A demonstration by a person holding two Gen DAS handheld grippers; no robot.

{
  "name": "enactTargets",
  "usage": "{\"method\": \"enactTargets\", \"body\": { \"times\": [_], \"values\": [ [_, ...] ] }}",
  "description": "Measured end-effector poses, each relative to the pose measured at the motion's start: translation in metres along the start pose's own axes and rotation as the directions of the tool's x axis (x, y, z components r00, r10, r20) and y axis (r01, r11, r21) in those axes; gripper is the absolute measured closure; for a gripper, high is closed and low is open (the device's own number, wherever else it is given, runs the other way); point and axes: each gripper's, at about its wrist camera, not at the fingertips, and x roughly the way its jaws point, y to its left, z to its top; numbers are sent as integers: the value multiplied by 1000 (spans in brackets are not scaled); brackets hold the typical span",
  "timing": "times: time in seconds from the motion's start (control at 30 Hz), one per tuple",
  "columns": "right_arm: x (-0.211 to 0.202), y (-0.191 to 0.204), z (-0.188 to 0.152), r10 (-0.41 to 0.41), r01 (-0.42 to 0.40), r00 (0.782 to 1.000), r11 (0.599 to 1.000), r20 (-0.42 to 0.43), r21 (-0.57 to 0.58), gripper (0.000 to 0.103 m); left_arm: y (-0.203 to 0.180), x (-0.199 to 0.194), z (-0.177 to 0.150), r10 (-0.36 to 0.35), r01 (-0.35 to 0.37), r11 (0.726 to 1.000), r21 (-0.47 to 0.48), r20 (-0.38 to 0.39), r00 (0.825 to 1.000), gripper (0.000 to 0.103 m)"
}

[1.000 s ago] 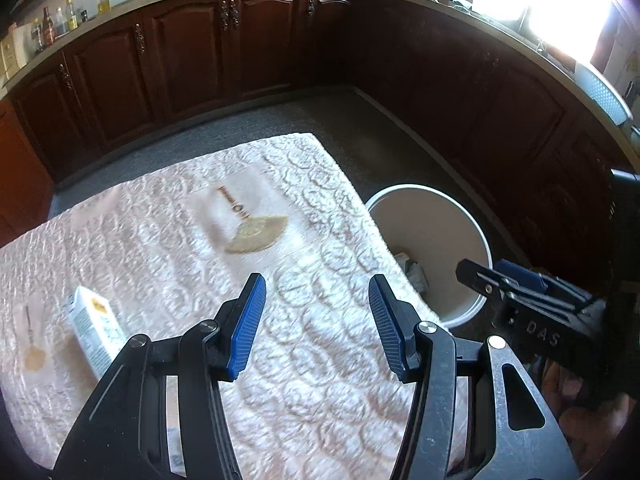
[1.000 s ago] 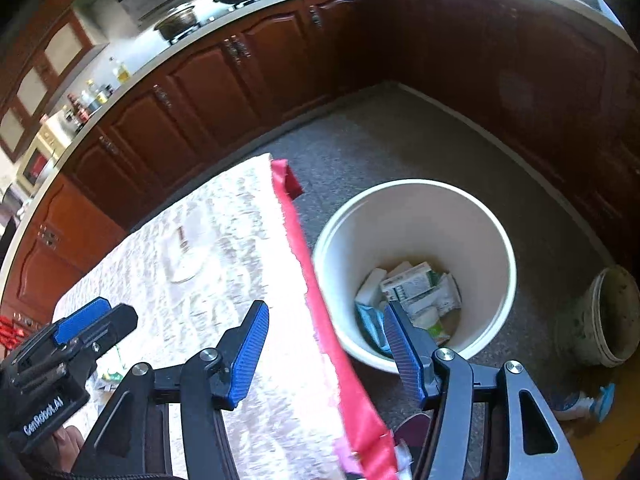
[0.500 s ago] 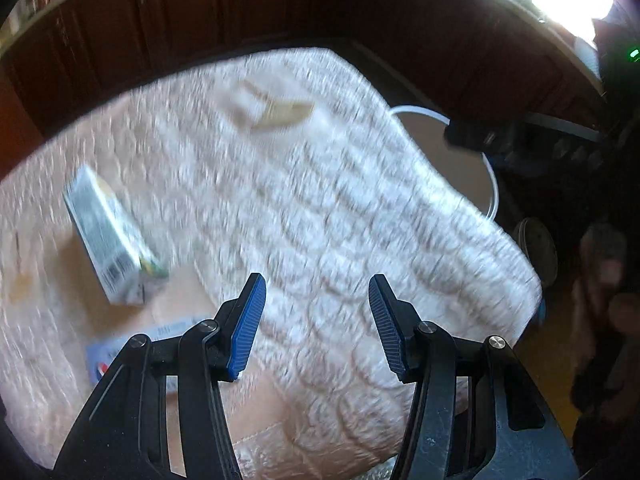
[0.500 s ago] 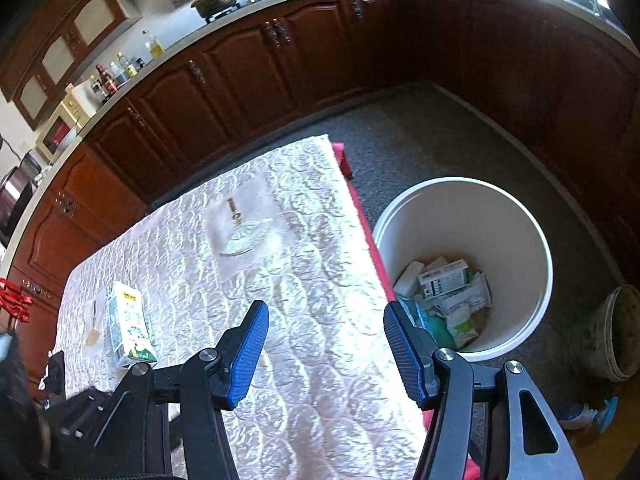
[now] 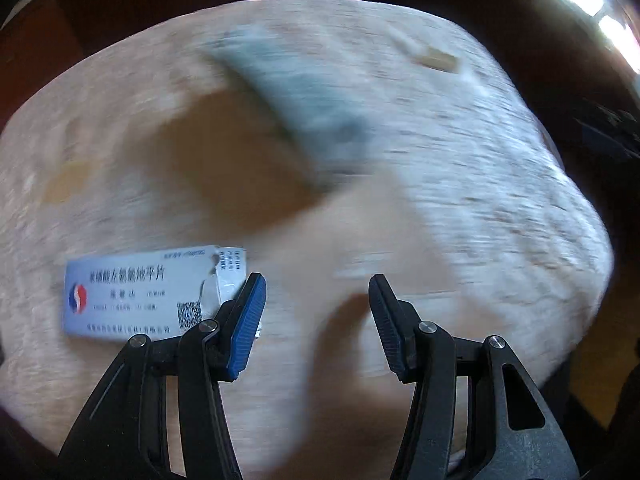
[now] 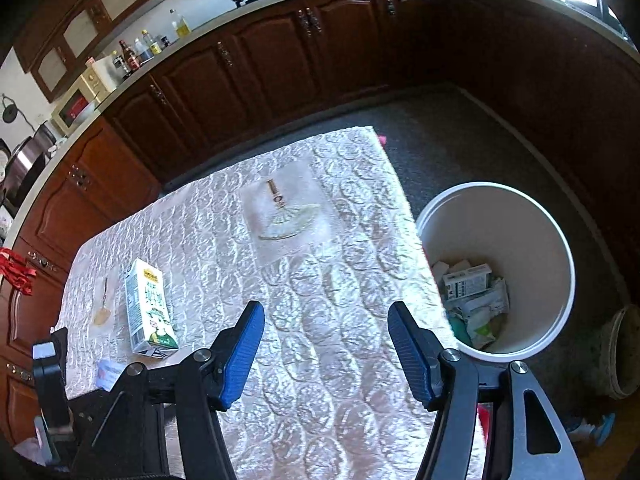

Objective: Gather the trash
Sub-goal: 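Return both open tools over the table toward the remaining boxes, then grasp the blue-white medicine box with the left tool while the right tool grasps the milk carton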

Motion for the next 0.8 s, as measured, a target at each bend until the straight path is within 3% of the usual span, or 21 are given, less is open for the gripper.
{"method": "enactTargets", "body": {
  "times": [0.1, 0.27, 0.43, 0.53, 0.67, 0.8],
  "values": [
    [6, 15, 0, 15, -15, 1000, 1000, -12, -25, 41, 54, -5, 3, 57, -56, 992, -110, 2, 998, 51],
    [18, 43, -3, 48, -52, 998, 995, -47, -83, 41, 120, -29, 1, 60, -48, 961, -274, 36, 998, 51],
    [34, 78, -7, 96, -108, 991, 985, -92, -133, 40, 163, -56, -17, 53, -22, 910, -415, 64, 997, 51],
    [42, 98, -7, 112, -129, 988, 978, -109, -166, 39, 185, -66, -32, 67, -23, 858, -513, 68, 995, 51],
    [47, 113, -9, 133, -157, 983, 968, -130, -195, 39, 212, -68, -45, 185, -156, 791, -592, -13, 983, 50],
    [51, 116, -13, 127, -153, 982, 967, -138, -204, 38, 232, -64, -55, 236, -241, 757, -608, -91, 968, 50]
  ]
}}
